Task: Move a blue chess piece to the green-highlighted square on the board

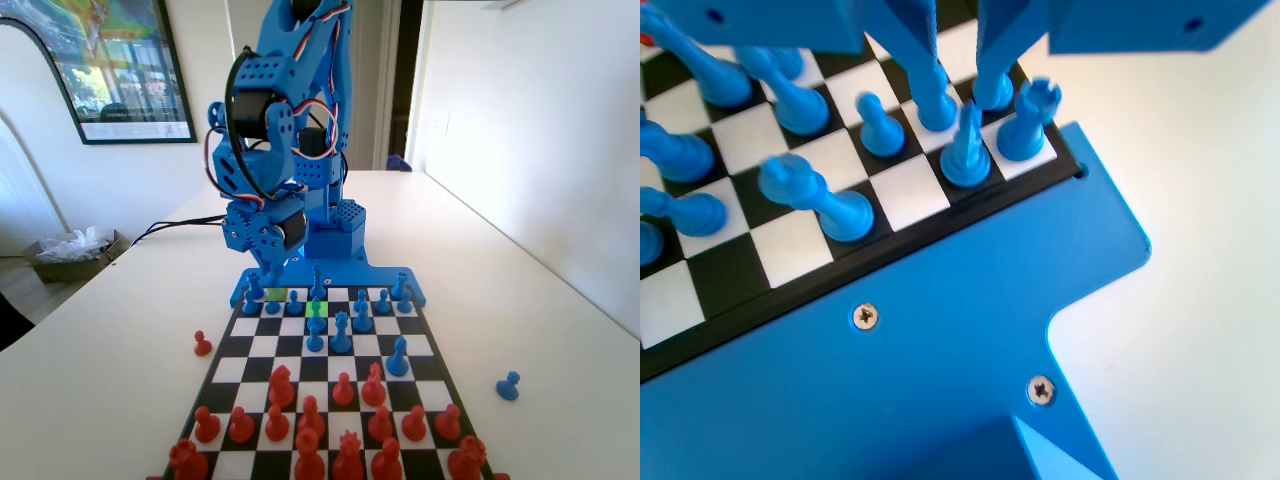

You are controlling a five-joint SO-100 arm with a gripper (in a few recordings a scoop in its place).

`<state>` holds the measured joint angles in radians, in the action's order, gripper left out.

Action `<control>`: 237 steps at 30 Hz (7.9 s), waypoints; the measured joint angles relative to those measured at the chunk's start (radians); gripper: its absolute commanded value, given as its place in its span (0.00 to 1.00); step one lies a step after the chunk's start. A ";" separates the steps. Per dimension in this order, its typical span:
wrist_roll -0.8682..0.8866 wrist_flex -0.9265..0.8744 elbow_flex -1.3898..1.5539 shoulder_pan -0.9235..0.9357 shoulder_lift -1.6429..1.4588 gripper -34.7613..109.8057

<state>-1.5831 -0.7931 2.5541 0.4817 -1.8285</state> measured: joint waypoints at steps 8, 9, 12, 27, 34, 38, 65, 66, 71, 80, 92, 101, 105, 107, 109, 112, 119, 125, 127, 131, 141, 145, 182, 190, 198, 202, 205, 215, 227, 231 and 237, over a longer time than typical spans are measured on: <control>0.000 0.011 -0.002 0.017 0.015 0.29; 0.000 0.009 -0.002 0.018 0.017 0.29; -0.014 0.017 -0.002 0.018 0.018 0.29; -0.018 0.080 0.017 0.018 0.060 0.30; -0.023 0.110 0.017 0.018 0.087 0.30; -0.037 0.109 0.017 0.018 0.092 0.30; -0.069 0.156 0.051 0.029 0.106 0.25; -0.071 0.156 0.051 0.026 0.106 0.25; -0.071 0.156 0.051 0.026 0.106 0.25; -0.071 0.155 0.051 0.026 0.106 0.25; -0.009 -0.009 -0.048 -0.049 0.106 0.25; -0.015 -0.123 -0.100 -0.060 0.106 0.25; -0.018 -0.172 -0.117 -0.074 0.095 0.25; -0.018 -0.204 -0.132 -0.080 0.084 0.25; -0.014 -0.227 -0.146 -0.083 0.075 0.25; 0.005 -0.270 -0.176 -0.100 0.055 0.25; 0.040 -0.328 -0.227 -0.132 0.032 0.25; 0.095 -0.333 -0.256 -0.181 0.026 0.25; 0.118 -0.330 -0.256 -0.206 0.026 0.25; 0.146 -0.310 -0.256 -0.249 0.026 0.25; 0.143 -0.268 -0.242 -0.348 -0.006 0.25; 0.118 -0.235 -0.198 -0.356 -0.006 0.25; 0.043 0.018 -0.044 -0.364 0.028 0.25; 0.035 0.048 -0.012 -0.364 0.040 0.25; 0.018 0.061 0.012 -0.364 0.052 0.25; 0.018 0.094 0.015 -0.365 0.069 0.25; 0.018 0.086 0.015 -0.365 0.074 0.25; 0.018 0.106 0.014 -0.364 0.091 0.25; 0.018 0.110 0.014 -0.364 0.091 0.27; 0.018 0.114 0.014 -0.347 0.091 0.28; 0.018 0.109 0.003 -0.348 0.091 0.28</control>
<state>-1.5647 -0.6842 2.5571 0.1335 -1.7380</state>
